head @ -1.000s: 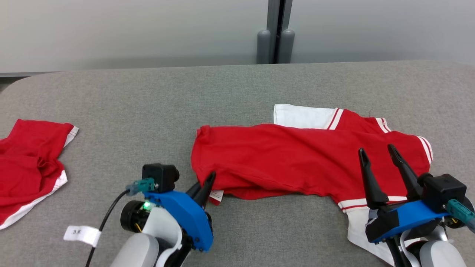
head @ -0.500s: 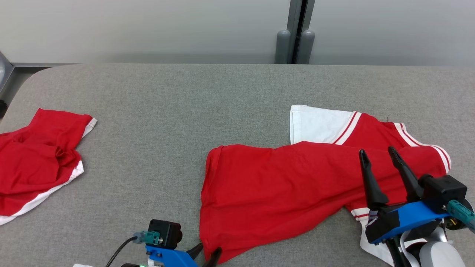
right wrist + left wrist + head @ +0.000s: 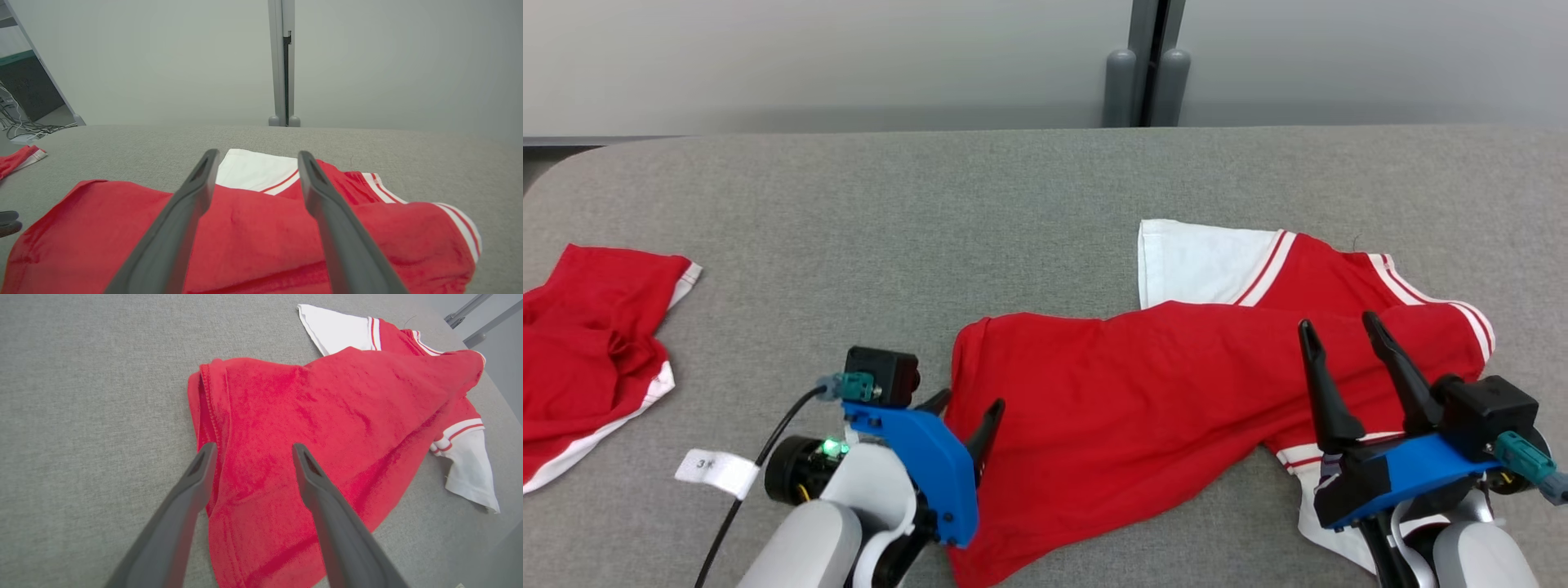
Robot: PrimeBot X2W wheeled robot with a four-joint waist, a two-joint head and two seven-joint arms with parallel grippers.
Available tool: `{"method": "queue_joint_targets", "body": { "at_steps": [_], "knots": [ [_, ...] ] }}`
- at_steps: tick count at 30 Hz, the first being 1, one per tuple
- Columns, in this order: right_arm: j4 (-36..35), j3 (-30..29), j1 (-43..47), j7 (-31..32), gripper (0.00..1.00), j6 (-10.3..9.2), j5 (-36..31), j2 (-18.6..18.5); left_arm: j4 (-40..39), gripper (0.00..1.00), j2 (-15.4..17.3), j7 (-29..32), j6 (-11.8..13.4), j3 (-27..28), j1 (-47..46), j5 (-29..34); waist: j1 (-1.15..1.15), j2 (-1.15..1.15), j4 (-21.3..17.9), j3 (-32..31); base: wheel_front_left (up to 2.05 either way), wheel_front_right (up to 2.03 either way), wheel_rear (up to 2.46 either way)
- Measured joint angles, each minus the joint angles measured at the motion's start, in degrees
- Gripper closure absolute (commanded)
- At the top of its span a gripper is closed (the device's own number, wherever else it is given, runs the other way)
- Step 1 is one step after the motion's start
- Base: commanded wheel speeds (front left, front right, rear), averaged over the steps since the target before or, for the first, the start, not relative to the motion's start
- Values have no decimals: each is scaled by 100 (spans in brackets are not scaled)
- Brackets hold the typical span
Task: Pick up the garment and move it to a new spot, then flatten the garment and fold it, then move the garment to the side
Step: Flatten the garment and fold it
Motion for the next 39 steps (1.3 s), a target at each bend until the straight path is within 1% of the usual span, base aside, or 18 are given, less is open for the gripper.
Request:
{"method": "queue_joint_targets", "body": {
  "at_steps": [5,10,11,13,14,17,20,21,24,29,32,35,39],
  "knots": [
    [24,155,-107,-34,0,0,44,8,989,0,-108,-256,-24,-57,-735,314,0,0,-179,154,0,0,0],
    [70,253,-202,-65,0,0,76,12,1861,0,-240,-390,-48,-73,-1137,347,0,0,-341,301,0,0,0],
    [79,272,-227,-66,0,0,79,12,2002,0,-246,-434,-34,-71,-1220,397,0,0,-367,324,0,0,0],
    [97,302,-250,-92,0,0,83,15,2287,0,-240,-526,105,-76,-1385,548,0,0,-413,361,0,0,0],
    [112,299,-252,-108,0,0,89,16,2391,0,-267,-559,105,-88,-1449,575,0,0,-430,378,0,0,0],
    [142,310,-266,-114,0,0,91,19,2694,0,-447,-588,90,-83,-1527,450,1,0,-468,425,0,0,0],
    [170,331,-313,-130,0,0,114,19,2902,0,-568,-570,-56,-70,-1642,263,0,0,-500,456,0,0,0],
    [171,333,-324,-142,0,0,123,19,2945,100,-581,-584,-98,-57,-1662,210,0,0,-506,463,0,0,0],
    [187,332,-334,-164,0,0,133,20,3048,100,-602,-879,-103,-44,-1740,238,0,0,-512,487,0,0,0],
    [201,338,-338,-167,0,0,148,21,3170,100,-556,-1859,-14,77,-1942,459,0,0,-502,532,0,0,0],
    [199,348,-380,-174,0,0,148,22,3223,100,-476,-2527,-154,51,-2174,649,0,0,-500,571,0,0,0],
    [196,386,-417,-172,0,0,148,23,3390,100,-385,-3027,-148,60,-2446,810,0,0,-525,625,0,0,0],
    [190,459,-489,-171,0,0,147,25,3694,100,-292,-3489,-122,118,-2833,913,1,0,-595,685,0,0,0]
  ]
}}
